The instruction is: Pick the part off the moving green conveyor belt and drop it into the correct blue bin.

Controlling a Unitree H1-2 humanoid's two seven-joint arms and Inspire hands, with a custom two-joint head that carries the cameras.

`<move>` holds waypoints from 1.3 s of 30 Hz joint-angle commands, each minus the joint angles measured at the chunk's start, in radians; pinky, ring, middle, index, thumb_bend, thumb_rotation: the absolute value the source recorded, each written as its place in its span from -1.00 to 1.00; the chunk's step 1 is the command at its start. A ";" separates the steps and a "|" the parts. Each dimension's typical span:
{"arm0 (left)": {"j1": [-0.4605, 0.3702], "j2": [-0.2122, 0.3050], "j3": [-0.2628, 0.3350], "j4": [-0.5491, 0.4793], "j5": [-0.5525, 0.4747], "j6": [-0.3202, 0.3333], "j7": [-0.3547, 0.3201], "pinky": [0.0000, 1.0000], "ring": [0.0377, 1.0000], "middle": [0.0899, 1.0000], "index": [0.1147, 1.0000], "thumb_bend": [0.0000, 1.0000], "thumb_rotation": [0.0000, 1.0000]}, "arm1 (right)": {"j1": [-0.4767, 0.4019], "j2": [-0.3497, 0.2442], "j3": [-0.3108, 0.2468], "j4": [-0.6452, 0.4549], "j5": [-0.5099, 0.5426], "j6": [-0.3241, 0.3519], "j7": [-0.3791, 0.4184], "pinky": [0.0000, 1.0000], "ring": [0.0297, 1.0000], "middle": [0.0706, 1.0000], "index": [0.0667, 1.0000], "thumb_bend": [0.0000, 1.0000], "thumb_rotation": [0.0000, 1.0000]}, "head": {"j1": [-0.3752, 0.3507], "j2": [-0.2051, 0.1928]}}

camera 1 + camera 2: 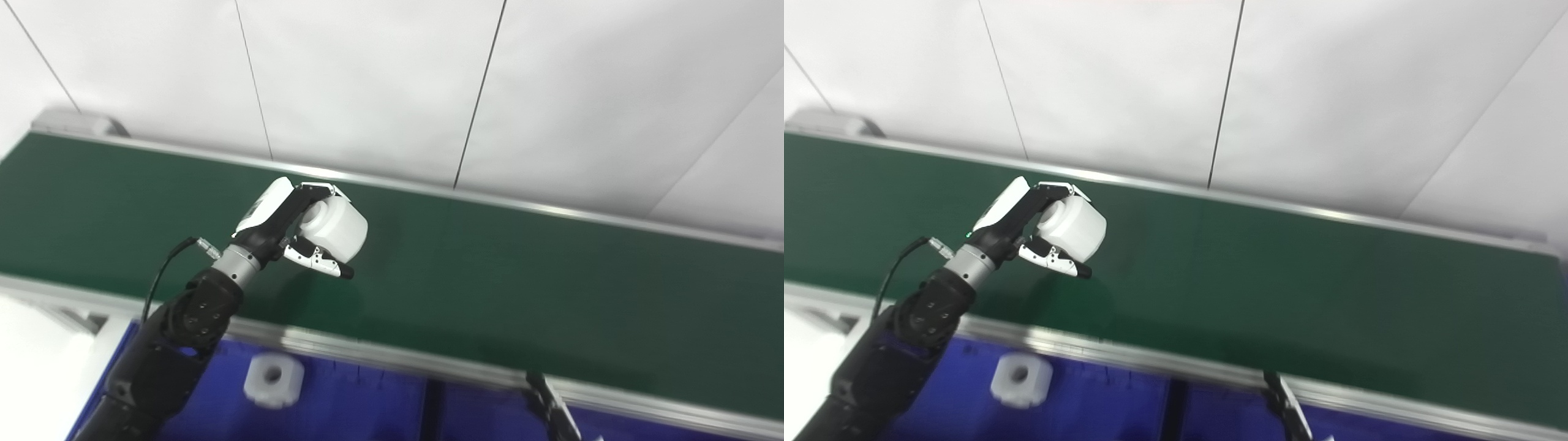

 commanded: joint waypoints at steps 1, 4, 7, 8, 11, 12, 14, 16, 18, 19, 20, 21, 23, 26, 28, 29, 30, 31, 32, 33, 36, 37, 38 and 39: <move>0.028 0.019 0.002 -0.093 -0.019 -0.048 -0.009 -0.17 -0.16 -0.05 -0.21 0.00 -1.00 | 0.013 0.010 -0.014 -0.062 -0.003 -0.035 0.010 0.76 0.83 0.85 0.83 0.64 -0.22 | -0.014 0.021; 0.098 0.019 -0.001 -0.168 -0.040 -0.056 -0.033 -0.17 -0.15 -0.05 -0.20 0.00 -1.00 | 0.018 0.016 -0.022 -0.094 -0.010 -0.020 0.021 0.77 0.83 0.85 0.83 0.64 -0.23 | -0.032 0.052; 0.176 0.023 -0.014 -0.240 -0.055 -0.035 -0.069 -0.12 -0.11 -0.07 -0.20 0.00 -1.00 | 0.022 0.024 -0.031 -0.121 -0.010 -0.007 0.032 0.76 0.82 0.85 0.83 0.65 -0.24 | -0.036 0.078; 0.197 0.022 -0.018 -0.260 -0.055 -0.027 -0.078 -0.11 -0.11 -0.07 -0.20 0.00 -1.00 | 0.024 0.025 -0.034 -0.131 -0.009 0.001 0.037 0.76 0.82 0.85 0.83 0.65 -0.24 | -0.037 0.088; 0.247 0.023 -0.029 -0.292 -0.023 -0.039 -0.090 -0.09 -0.11 -0.08 -0.20 0.00 -1.00 | 0.034 0.027 -0.044 -0.164 -0.009 0.028 0.049 0.76 0.82 0.85 0.83 0.65 -0.24 | -0.038 0.106; 0.267 0.022 -0.034 -0.300 -0.013 -0.045 -0.092 -0.09 -0.11 -0.08 -0.20 0.00 -1.00 | 0.038 0.027 -0.048 -0.175 -0.007 0.038 0.054 0.76 0.82 0.85 0.82 0.65 -0.23 | -0.042 0.117; 0.316 0.013 -0.044 -0.317 -0.013 -0.049 -0.097 -0.08 -0.10 -0.07 -0.22 0.00 -1.00 | 0.044 0.026 -0.054 -0.191 0.000 0.051 0.063 0.75 0.82 0.85 0.82 0.66 -0.24 | -0.044 0.127; 0.359 0.003 -0.059 -0.329 -0.026 -0.040 -0.105 -0.09 -0.10 -0.06 -0.22 0.00 -1.00 | 0.049 0.023 -0.062 -0.200 0.001 0.052 0.071 0.75 0.81 0.84 0.82 0.66 -0.24 | -0.046 0.136; 0.389 -0.002 -0.077 -0.327 -0.023 -0.027 -0.115 -0.08 -0.09 -0.06 -0.22 0.00 -1.00 | 0.055 0.017 -0.071 -0.208 0.003 0.052 0.079 0.75 0.81 0.83 0.82 0.65 -0.23 | -0.051 0.142; 0.397 -0.005 -0.083 -0.325 -0.018 -0.023 -0.117 -0.05 -0.09 -0.06 -0.23 0.00 -1.00 | 0.058 0.015 -0.074 -0.211 0.005 0.051 0.081 0.76 0.81 0.83 0.81 0.65 -0.23 | -0.051 0.142; 0.405 -0.009 -0.092 -0.304 -0.007 -0.034 -0.113 -0.04 -0.08 -0.06 -0.23 0.00 -1.00 | 0.060 0.011 -0.078 -0.214 0.012 0.051 0.086 0.76 0.81 0.84 0.81 0.64 -0.24 | -0.053 0.146; 0.411 -0.014 -0.101 -0.286 0.004 -0.040 -0.109 -0.04 -0.08 -0.06 -0.23 0.00 -1.00 | 0.063 0.006 -0.082 -0.217 0.017 0.053 0.090 0.76 0.82 0.84 0.81 0.64 -0.24 | -0.053 0.147; 0.416 -0.027 -0.112 -0.253 0.030 -0.050 -0.099 -0.05 -0.09 -0.05 -0.22 -0.01 -1.00 | 0.068 0.002 -0.089 -0.222 0.021 0.059 0.099 0.78 0.82 0.84 0.82 0.63 -0.24 | -0.053 0.150; 0.417 -0.040 -0.131 -0.216 0.064 -0.065 -0.096 -0.06 -0.10 -0.05 -0.22 -0.01 -1.00 | 0.073 -0.006 -0.098 -0.226 0.043 0.070 0.116 0.77 0.82 0.85 0.82 0.64 -0.25 | -0.059 0.154; 0.405 -0.033 -0.160 -0.176 0.117 -0.087 -0.098 -0.05 -0.10 -0.04 -0.21 -0.01 -1.00 | 0.072 -0.010 -0.102 -0.226 0.051 0.078 0.126 0.76 0.82 0.84 0.82 0.65 -0.24 | -0.062 0.156; 0.398 -0.028 -0.175 -0.161 0.151 -0.083 -0.103 -0.09 -0.14 -0.04 -0.19 -0.01 -1.00 | 0.071 -0.012 -0.103 -0.224 0.059 0.081 0.130 0.77 0.82 0.85 0.82 0.65 -0.24 | -0.064 0.152; 0.391 -0.022 -0.187 -0.149 0.182 -0.079 -0.106 -0.18 -0.19 -0.03 -0.15 -0.01 -1.00 | 0.069 -0.011 -0.104 -0.224 0.066 0.087 0.134 0.78 0.84 0.85 0.82 0.65 -0.24 | -0.064 0.152; 0.383 -0.018 -0.199 -0.135 0.215 -0.073 -0.108 -0.19 -0.19 -0.03 -0.15 -0.01 -1.00 | 0.065 -0.010 -0.106 -0.224 0.070 0.093 0.138 0.78 0.84 0.85 0.82 0.66 -0.25 | -0.065 0.153; 0.378 -0.016 -0.207 -0.126 0.236 -0.068 -0.106 -0.15 -0.18 -0.04 -0.15 -0.01 -1.00 | 0.063 -0.008 -0.108 -0.224 0.073 0.097 0.140 0.78 0.85 0.86 0.82 0.66 -0.24 | -0.065 0.153; 0.370 -0.010 -0.220 -0.117 0.274 -0.051 -0.117 -0.10 -0.17 -0.05 -0.15 0.00 -1.00 | 0.059 -0.008 -0.111 -0.224 0.072 0.100 0.143 0.79 0.85 0.86 0.82 0.66 -0.23 | -0.066 0.149; 0.348 0.003 -0.270 -0.136 0.441 0.050 -0.201 0.17 0.29 0.23 -0.14 -0.01 -0.91 | 0.051 -0.006 -0.120 -0.219 0.068 0.102 0.147 0.80 0.86 0.87 0.82 0.65 -0.21 | -0.074 0.144; 0.336 0.009 -0.298 -0.155 0.537 0.096 -0.252 0.43 0.47 0.42 0.20 -0.05 -0.35 | 0.048 -0.003 -0.122 -0.218 0.067 0.105 0.146 0.80 0.86 0.87 0.82 0.65 -0.21 | -0.074 0.143; 0.327 0.010 -0.320 -0.172 0.620 0.139 -0.298 0.80 0.68 0.62 0.49 0.07 0.47 | 0.045 -0.001 -0.125 -0.220 0.063 0.109 0.146 0.79 0.86 0.87 0.81 0.65 -0.21 | -0.075 0.144; 0.318 0.009 -0.337 -0.185 0.684 0.173 -0.338 0.92 0.78 0.72 0.61 0.20 0.78 | 0.043 0.001 -0.126 -0.222 0.056 0.112 0.145 0.79 0.86 0.87 0.81 0.64 -0.21 | -0.075 0.144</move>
